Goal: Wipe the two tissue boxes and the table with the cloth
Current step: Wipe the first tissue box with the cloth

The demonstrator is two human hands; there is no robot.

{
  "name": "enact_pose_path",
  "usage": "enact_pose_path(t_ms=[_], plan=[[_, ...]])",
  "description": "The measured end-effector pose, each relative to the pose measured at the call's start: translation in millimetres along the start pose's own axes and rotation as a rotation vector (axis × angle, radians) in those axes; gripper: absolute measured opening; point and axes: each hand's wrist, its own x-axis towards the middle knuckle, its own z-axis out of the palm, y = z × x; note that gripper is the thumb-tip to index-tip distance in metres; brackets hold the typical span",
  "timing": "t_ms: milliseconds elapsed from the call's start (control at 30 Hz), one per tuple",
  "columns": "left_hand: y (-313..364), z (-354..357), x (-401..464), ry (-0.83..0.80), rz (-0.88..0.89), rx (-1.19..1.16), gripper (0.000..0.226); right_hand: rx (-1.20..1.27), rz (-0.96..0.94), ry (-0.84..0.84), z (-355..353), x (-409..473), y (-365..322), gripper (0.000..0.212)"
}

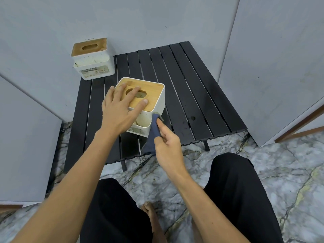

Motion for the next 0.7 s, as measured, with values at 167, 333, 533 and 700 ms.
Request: enact_pose_path(t_ms=[167, 333, 533, 700], plan=[[1.4, 4.0, 1.7, 0.030, -0.026, -0.023, 0.074, 0.017, 0.040, 0.057, -1.7, 15.2, -1.4, 0.054], [1.7, 6.1, 1.2, 0.059, -0.039, -0.033, 0.072, 0.040, 0.082, 0.044, 5.2, -1.9, 6.9, 0.054], [4.1, 8.2, 1.3, 0.076, -0.054, -0.032, 0.072, 0.091, 0.006, 0.095, 12.3, -15.3, -1.2, 0.058], [9.2, 6.6, -1.9, 0.068, -0.074, -0.048, 0.073, 0.016, 0.008, 0.127, 8.0, 4.0, -2.0, 0.055]])
